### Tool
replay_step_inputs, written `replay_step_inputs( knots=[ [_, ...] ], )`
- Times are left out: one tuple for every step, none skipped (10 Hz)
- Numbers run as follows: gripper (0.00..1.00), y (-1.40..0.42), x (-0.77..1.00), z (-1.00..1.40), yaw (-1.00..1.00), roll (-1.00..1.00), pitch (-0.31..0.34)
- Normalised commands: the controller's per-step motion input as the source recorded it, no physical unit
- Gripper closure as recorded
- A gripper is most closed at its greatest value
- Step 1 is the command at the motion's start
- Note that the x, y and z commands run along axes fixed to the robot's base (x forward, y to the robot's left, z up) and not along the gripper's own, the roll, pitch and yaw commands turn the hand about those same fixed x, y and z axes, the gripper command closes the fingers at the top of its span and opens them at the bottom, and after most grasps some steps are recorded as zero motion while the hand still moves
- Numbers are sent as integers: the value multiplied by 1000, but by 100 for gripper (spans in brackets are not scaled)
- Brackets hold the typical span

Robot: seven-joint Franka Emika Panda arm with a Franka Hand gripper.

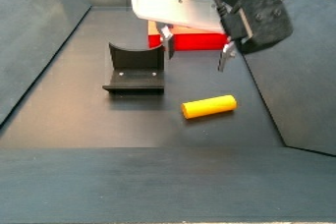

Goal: Pick up the oval object. Move up. Place the oval object on the fixture. Regrasp the oval object. Move to above the board. Insert the oval object.
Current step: Pick up the oval object.

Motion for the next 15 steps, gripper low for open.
replay_step_inputs(
  knots=[
    [0, 57, -29, -283, -469, -406, -100],
    [0, 100, 0, -283, -294, -410, -100],
    [0, 203, 429, -269, -306, -407, 0],
    [0, 151, 500, -280, -383, -397, 0],
    [0, 97, 374, -234, -457, -423, 0],
    [0, 114, 169, -137, -449, -469, -74],
    [0, 129, 6, -134, -420, -473, -96],
    [0, 129, 11, -129, -414, -474, -101],
    [0, 180, 57, -177, -391, -454, -109],
    [0, 174, 0, -271, -306, -416, -150],
    [0, 163, -66, -309, -251, -409, -190],
    [0, 229, -3, -391, -186, -371, -186],
    [0, 243, -6, -411, -180, -364, -176],
    [0, 197, -26, -371, -194, -379, -177],
    [0, 43, -86, -231, -226, -424, -219]
  ],
)
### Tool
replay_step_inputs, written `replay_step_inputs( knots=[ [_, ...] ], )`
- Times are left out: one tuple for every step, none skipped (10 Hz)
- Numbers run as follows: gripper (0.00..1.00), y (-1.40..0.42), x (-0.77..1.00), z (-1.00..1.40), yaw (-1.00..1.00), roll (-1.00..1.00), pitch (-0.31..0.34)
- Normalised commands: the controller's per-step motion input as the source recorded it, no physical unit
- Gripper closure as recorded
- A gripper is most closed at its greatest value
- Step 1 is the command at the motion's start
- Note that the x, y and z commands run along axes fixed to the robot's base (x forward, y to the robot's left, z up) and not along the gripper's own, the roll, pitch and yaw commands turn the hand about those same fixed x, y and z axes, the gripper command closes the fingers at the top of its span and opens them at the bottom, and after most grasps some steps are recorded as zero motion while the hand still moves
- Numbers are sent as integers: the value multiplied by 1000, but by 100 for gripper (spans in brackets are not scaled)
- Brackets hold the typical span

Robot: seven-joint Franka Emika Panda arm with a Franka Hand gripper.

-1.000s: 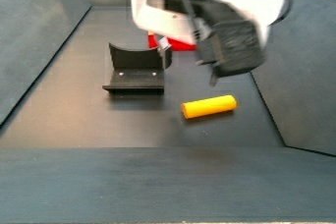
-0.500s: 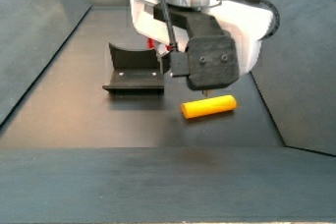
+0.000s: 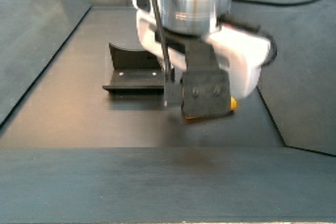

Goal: Pick up the oval object. Move up. Place the oval object on the fixture. Regrasp the oval object. Move to above the board. Insert the oval object.
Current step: Pick up the oval object.

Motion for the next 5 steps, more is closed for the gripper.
replay_step_inputs(
  knots=[
    [0, 9, -166, -103, -274, -474, -263],
    [0, 0, -266, -117, -400, -469, -269],
    [0, 0, -246, -169, -400, -444, -260],
    [0, 0, -240, -306, -403, -380, -230],
    [0, 0, -80, -431, -331, -327, -191]
  ],
)
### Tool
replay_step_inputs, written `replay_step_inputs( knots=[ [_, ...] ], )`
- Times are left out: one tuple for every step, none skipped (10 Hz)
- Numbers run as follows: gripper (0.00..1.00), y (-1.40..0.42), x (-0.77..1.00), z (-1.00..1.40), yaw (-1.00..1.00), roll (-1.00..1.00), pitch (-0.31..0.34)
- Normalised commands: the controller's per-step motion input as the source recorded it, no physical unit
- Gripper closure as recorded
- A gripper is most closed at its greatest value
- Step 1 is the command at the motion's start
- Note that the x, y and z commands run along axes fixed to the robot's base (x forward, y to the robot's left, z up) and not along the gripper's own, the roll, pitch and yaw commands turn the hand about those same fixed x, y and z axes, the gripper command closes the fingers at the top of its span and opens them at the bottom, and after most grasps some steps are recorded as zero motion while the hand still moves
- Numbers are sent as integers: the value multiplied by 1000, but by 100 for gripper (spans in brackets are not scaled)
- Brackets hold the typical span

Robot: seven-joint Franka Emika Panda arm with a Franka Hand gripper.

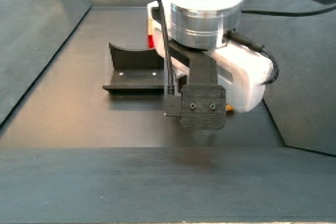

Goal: Pick up the oval object. Move up. Place the oval object on the fixture. Regrasp the oval object. Move to above the board. Insert the oval object.
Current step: Pick up the oval object.

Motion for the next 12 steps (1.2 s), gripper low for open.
replay_step_inputs(
  knots=[
    [0, 29, 0, -503, -257, -293, -170],
    [0, 23, 9, -483, -211, -303, -171],
    [0, 86, 3, -294, -226, -396, -184],
    [0, 126, 9, -240, -220, -420, -187],
    [0, 166, 43, -206, -200, -440, -179],
    [0, 186, 0, -143, -203, -466, -209],
    [0, 151, 0, -74, -217, -494, -239],
    [0, 86, -49, -166, -220, -417, -291],
    [0, 0, -180, -294, -134, -256, -364],
    [0, -29, -186, -177, 9, -17, -300],
    [0, 0, -66, -180, 0, -19, -196],
    [0, 0, -106, -189, 0, 0, -124]
  ],
)
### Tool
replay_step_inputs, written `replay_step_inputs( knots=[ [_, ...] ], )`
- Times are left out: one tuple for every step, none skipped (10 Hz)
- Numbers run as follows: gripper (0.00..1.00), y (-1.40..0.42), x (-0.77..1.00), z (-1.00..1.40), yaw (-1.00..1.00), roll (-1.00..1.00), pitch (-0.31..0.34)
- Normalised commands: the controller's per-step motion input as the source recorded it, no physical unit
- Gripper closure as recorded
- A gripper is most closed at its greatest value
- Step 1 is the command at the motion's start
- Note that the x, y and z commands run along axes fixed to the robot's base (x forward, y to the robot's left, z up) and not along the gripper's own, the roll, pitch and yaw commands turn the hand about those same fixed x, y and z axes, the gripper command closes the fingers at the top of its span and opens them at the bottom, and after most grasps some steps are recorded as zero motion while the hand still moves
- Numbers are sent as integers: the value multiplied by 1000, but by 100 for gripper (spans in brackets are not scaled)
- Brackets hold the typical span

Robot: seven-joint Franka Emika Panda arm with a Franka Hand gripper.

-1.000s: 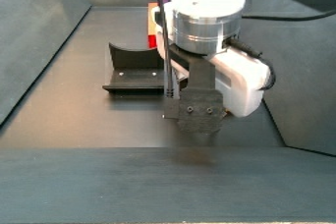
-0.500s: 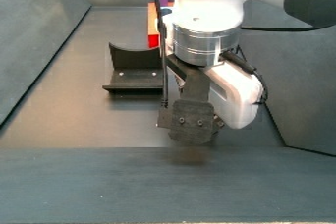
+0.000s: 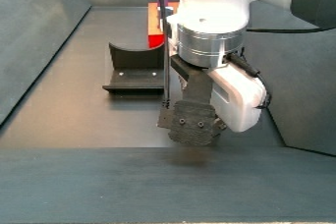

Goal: Pick up the oval object. Move up. Place the oval object on the fixture. Regrasp the oval object. Move to above the board. Insert the oval object.
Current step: Pick up the oval object, then move up.

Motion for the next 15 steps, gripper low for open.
replay_step_inputs(
  knots=[
    [0, -100, -94, 0, 49, 61, -99],
    [100, 0, 0, 0, 0, 0, 0],
    [100, 0, 0, 0, 0, 0, 0],
    [100, 0, 0, 0, 0, 0, 0],
    [100, 0, 0, 0, 0, 0, 0],
    [100, 0, 0, 0, 0, 0, 0],
    [100, 0, 0, 0, 0, 0, 0],
    [100, 0, 0, 0, 0, 0, 0],
    [100, 0, 0, 0, 0, 0, 0],
    [100, 0, 0, 0, 0, 0, 0],
    [100, 0, 0, 0, 0, 0, 0],
    [100, 0, 0, 0, 0, 0, 0],
    [100, 0, 0, 833, 0, 0, 0],
    [100, -100, 55, 814, 40, -30, -14],
    [100, -56, 13, 692, 42, -6, 14]
  ],
)
